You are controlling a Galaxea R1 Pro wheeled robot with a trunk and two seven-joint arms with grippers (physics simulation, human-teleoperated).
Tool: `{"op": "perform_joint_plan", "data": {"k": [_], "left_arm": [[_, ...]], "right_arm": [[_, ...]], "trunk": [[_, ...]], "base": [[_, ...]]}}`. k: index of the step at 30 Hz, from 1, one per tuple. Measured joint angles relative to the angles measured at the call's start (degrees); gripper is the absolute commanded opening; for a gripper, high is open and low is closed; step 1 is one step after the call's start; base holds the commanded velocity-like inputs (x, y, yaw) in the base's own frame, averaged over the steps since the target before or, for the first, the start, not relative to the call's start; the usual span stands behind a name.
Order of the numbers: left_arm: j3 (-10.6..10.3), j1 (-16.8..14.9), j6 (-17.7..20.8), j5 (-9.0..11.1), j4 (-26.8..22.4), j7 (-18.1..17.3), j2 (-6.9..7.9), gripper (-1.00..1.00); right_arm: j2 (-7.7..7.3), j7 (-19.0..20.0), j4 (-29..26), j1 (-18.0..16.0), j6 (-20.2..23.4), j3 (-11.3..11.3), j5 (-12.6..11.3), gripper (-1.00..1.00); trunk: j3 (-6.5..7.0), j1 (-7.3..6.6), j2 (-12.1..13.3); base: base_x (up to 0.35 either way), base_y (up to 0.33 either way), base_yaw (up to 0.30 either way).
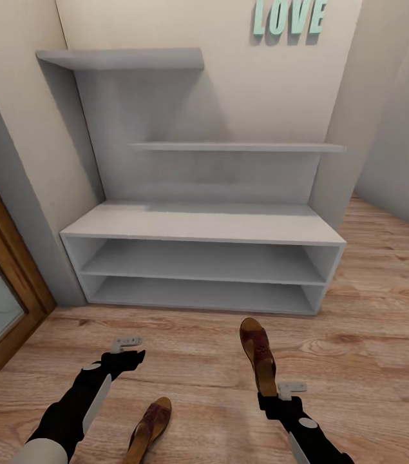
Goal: Pick up the two gym shoes and the two sandals from the corridor floor and place them onto the hallstand (shoe rack) in the corridor, making sure they are on the rack and not on the floor. Arrange them so the two gym shoes are next to each other and the two sandals are next to each other.
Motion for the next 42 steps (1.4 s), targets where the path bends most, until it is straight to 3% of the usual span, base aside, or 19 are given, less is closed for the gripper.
{"op": "perform_joint_plan", "data": {"k": [24, 26, 28, 30, 31, 32, 36, 42], "left_arm": [[0.10, 0.51, -0.38, -0.42, 0.69, 0.10, 0.47, 1.00], [0.11, 0.52, -0.43, -0.45, 1.50, 0.11, 0.47, 1.00], [0.14, 0.53, -0.45, -0.50, 2.14, 0.06, 0.47, 1.00], [0.15, 0.53, -0.46, -0.51, 2.31, 0.05, 0.46, 1.00], [0.14, 0.53, -0.48, -0.52, 2.46, 0.04, 0.45, 1.00], [0.12, 0.53, -0.51, -0.52, 2.52, 0.03, 0.45, 1.00], [0.03, 0.53, -0.81, -0.58, 2.59, -0.03, 0.38, 1.00], [-0.27, 0.53, -3.04, -0.67, 2.58, -0.09, 0.22, 1.00]], "right_arm": [[-0.04, 0.04, -0.55, 0.00, 1.18, 0.06, -0.02, -1.00], [-0.05, 0.02, -0.57, 0.00, 5.88, 0.00, -0.01, -1.00], [0.02, 0.04, -2.02, 0.00, 15.43, -0.04, -0.01, -1.00], [0.03, 0.06, -4.65, -0.03, 20.48, -0.08, -0.01, -1.00], [-0.03, 0.11, -9.82, -0.03, 26.50, -0.16, 0.00, -1.00], [-0.05, 0.14, -13.52, -0.04, 29.32, -0.18, -0.07, -1.00], [-0.08, 0.23, -21.67, -0.02, 33.03, -0.12, -0.11, -1.00], [-0.01, 0.38, -26.27, 0.01, 34.19, -0.01, -0.09, -1.00]], "trunk": [[0.00, 0.00, 0.00], [0.00, 0.00, 0.00], [0.00, 0.00, 0.00], [0.00, 0.00, 0.00], [-0.17, 0.21, -0.39], [-0.37, 0.43, -0.79], [-1.40, 0.93, -1.63], [-3.25, 1.09, -1.70]], "base": [[0.000, 0.000, 0.000], [0.000, 0.000, 0.000], [0.000, 0.000, 0.000], [0.000, 0.000, 0.000], [0.000, 0.000, 0.000], [0.000, 0.000, 0.000], [0.000, 0.000, 0.000], [0.000, 0.000, 0.000]]}}
